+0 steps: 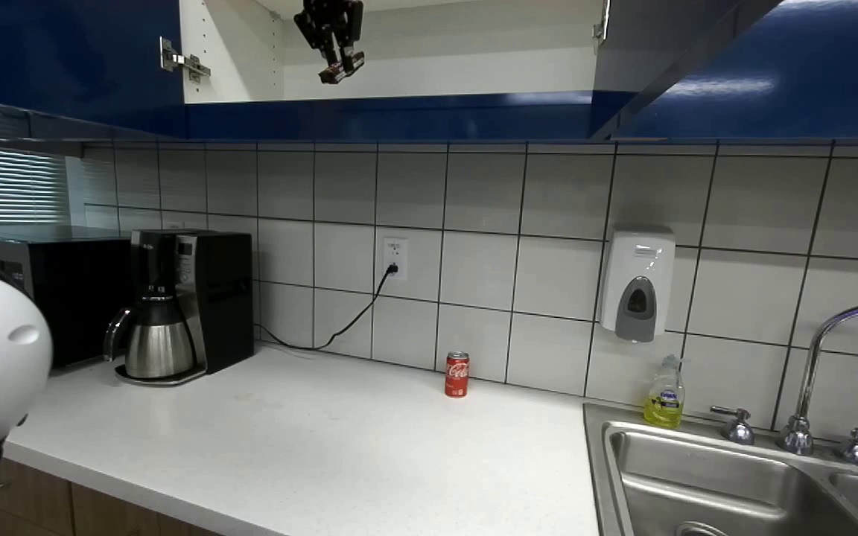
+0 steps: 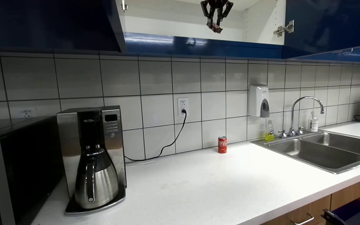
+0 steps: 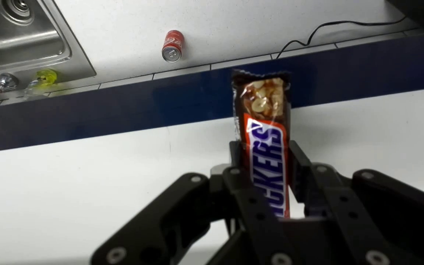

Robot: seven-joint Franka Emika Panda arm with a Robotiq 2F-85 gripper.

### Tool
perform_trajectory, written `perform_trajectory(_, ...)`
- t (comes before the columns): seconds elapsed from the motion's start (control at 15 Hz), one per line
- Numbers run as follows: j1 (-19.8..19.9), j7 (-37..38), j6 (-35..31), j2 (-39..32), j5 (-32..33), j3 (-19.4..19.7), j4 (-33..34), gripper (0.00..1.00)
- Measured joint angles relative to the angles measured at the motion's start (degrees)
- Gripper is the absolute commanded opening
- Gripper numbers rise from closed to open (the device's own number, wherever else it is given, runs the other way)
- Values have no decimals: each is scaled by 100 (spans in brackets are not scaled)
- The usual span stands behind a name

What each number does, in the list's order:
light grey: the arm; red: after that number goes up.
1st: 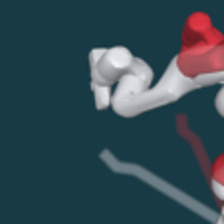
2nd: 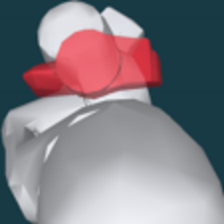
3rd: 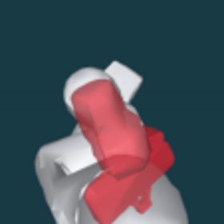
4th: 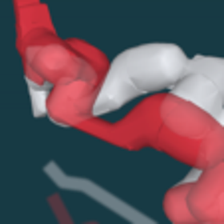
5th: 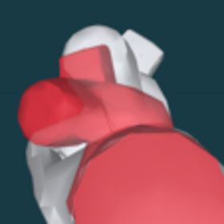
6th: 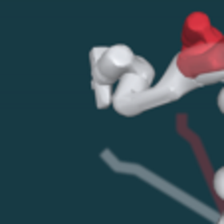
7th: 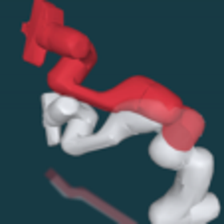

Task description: Put the brown packet in the open upper cabinet.

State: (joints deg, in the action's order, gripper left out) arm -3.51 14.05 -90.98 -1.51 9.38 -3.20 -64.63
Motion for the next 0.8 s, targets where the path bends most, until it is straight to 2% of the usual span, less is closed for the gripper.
perform_trajectory(0.73, -10, 338, 0, -890, 154, 13, 954, 8)
perform_trajectory(0.8, -13, 362, 0, -957, 178, 13, 1022, 56)
